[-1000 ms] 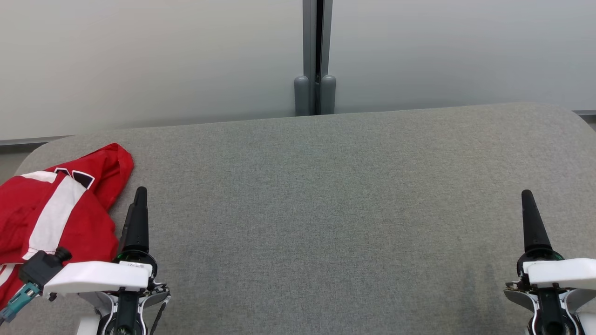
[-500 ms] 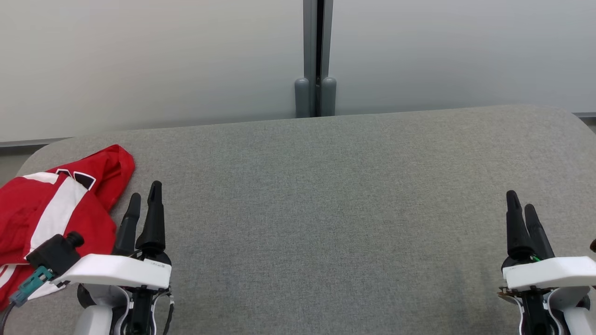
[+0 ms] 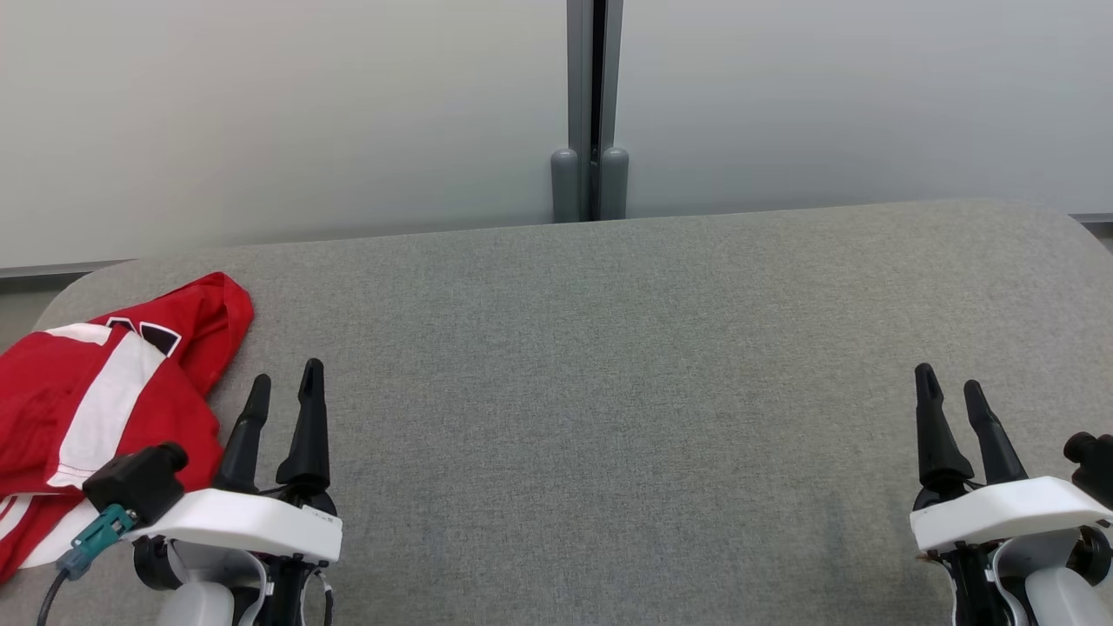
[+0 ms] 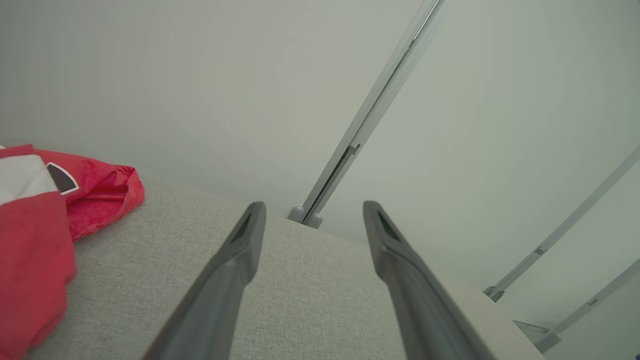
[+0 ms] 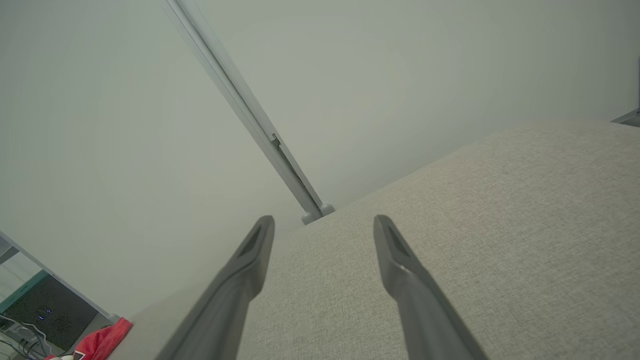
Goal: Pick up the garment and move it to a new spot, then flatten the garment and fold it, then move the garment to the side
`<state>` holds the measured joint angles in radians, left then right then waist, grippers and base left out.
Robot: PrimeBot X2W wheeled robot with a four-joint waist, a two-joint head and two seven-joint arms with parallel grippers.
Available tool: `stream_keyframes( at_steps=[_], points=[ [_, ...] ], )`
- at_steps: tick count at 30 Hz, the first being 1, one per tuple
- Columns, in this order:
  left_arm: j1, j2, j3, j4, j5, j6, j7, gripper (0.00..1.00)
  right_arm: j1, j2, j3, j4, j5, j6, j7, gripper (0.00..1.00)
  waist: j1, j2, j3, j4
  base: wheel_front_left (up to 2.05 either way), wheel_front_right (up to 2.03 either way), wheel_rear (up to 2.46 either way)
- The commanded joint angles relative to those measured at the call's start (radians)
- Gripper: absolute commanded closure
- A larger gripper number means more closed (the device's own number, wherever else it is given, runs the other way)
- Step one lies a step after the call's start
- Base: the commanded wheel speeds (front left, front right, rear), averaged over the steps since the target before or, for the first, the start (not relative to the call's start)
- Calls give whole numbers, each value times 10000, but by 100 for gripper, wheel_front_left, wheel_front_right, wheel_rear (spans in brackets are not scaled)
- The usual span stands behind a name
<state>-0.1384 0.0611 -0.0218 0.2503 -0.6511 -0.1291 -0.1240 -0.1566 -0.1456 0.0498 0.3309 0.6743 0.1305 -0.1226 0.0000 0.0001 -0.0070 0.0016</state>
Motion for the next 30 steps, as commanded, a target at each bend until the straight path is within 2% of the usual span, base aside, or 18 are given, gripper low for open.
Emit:
stream_keyframes(
  at_steps=[1,19,30],
  points=[
    [-46,58,-12,-44,314,23,-70,0,-247,-112,58,-2,-286,2,-89,0,0,-1,-3,2,0,0,0],
    [197,17,182,748,2311,367,-537,0,-263,-169,412,474,-2247,3,-562,0,0,-1,-52,-1,0,0,0],
    [156,2,267,1056,3344,472,-791,0,-246,-246,692,584,-3055,3,-812,0,0,-1,-80,14,0,0,0]
  ],
)
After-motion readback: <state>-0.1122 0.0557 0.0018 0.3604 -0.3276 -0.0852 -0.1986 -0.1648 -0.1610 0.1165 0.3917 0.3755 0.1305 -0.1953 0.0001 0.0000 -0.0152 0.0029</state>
